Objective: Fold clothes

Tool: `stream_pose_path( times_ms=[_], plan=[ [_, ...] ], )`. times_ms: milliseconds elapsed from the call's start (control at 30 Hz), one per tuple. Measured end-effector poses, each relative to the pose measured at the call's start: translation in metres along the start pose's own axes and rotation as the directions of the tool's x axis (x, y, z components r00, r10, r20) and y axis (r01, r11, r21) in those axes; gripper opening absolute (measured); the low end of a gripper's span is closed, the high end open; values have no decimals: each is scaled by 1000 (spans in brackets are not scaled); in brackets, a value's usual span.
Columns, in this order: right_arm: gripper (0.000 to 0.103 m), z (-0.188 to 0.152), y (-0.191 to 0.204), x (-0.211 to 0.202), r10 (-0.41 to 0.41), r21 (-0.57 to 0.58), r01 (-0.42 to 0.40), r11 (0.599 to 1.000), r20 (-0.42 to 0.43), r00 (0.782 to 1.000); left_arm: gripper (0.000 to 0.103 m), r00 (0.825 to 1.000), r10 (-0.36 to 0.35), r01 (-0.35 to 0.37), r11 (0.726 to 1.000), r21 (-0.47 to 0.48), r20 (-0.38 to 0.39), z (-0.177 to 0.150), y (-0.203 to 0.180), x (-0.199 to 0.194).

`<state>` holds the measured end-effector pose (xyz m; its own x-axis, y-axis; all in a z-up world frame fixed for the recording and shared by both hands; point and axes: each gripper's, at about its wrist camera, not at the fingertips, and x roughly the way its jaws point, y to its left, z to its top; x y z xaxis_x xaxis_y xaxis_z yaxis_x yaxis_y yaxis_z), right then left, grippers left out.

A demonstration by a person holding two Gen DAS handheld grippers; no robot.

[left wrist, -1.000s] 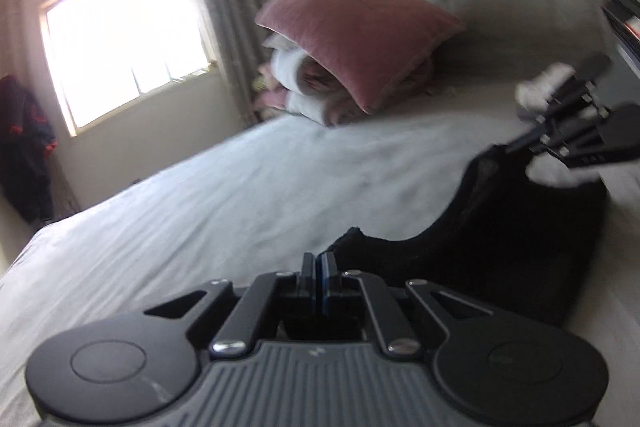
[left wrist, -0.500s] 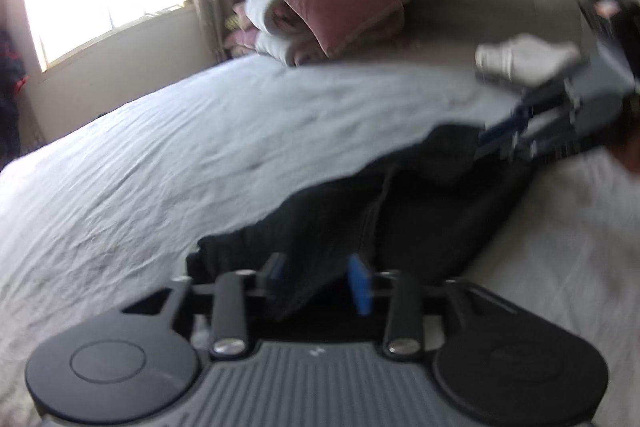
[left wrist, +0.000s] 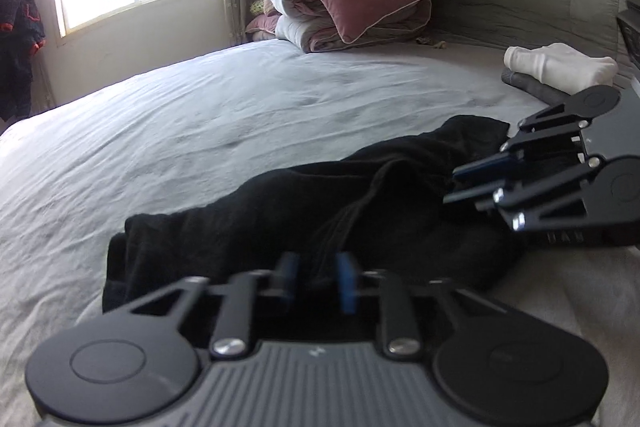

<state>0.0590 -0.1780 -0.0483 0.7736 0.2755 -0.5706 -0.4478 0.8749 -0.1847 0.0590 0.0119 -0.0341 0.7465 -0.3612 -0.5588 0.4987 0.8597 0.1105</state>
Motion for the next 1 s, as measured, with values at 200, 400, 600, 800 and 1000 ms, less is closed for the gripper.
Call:
stream_pose_path(
  times_ms=[200,400,600,800,1000],
  plan=[
    [11,6,-5,-20,18,-26,-17,1000,22,1000,2,998,-24,24,1000,2,56,6,11,-20],
    [11,13,-11,-38,75,-48,-73,996,55,996,2,992,-76,75,997,9,99,8,18,-41],
    [11,4,-12,-21,112,-63,-116,991,-73,991,3,986,-145,149,988,50,-80,-2,19,-30],
    [22,3,-16,-14,140,-8,-142,990,-113,984,9,977,-183,185,983,9,-111,-2,25,-27],
    [52,10,-56,-31,132,224,-131,966,14,991,42,987,-154,159,967,-199,39,6,69,-40]
  ],
)
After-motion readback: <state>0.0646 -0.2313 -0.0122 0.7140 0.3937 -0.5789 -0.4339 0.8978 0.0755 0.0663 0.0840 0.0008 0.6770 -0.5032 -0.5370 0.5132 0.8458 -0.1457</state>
